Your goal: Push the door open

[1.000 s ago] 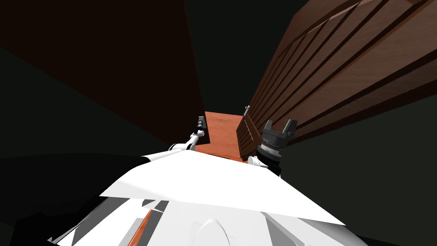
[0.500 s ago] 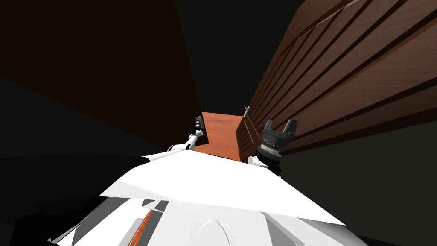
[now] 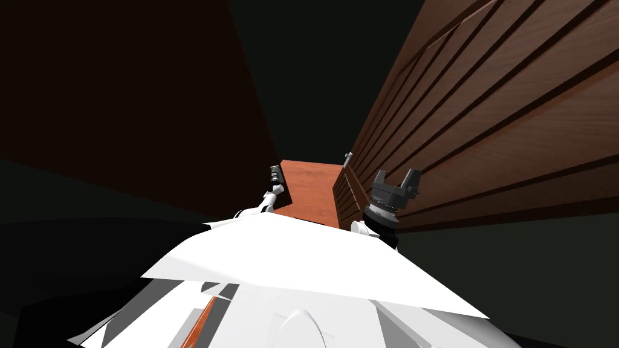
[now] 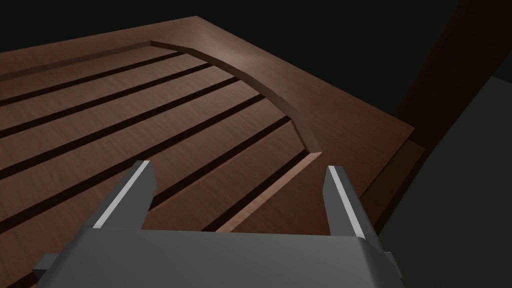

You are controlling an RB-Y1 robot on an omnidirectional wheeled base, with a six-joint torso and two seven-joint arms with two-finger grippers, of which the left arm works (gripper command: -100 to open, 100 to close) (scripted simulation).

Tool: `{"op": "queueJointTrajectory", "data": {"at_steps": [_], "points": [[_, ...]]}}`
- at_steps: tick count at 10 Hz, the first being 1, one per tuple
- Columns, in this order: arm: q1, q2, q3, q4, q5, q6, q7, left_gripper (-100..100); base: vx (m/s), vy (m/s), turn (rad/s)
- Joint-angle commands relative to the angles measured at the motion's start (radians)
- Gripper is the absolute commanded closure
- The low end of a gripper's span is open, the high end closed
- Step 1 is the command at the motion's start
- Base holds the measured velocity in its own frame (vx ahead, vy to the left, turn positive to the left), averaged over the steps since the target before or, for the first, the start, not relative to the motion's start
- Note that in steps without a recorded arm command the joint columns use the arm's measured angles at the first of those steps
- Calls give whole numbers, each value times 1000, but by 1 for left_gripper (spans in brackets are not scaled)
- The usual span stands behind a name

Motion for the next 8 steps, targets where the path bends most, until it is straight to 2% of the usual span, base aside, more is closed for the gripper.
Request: {"op": "queueJointTrajectory", "data": {"at_steps": [1, 2, 6, 8], "points": [[2, 20, 36, -2, 29, -2, -28, 100, 197, 0, -46], [6, 21, 46, -7, 37, -2, -37, 100, 156, 0, -31], [38, 32, 118, -49, 100, 2, -103, 100, 192, -10, -44], [38, 32, 118, -49, 100, 2, -103, 100, 85, 11, 9]]}}
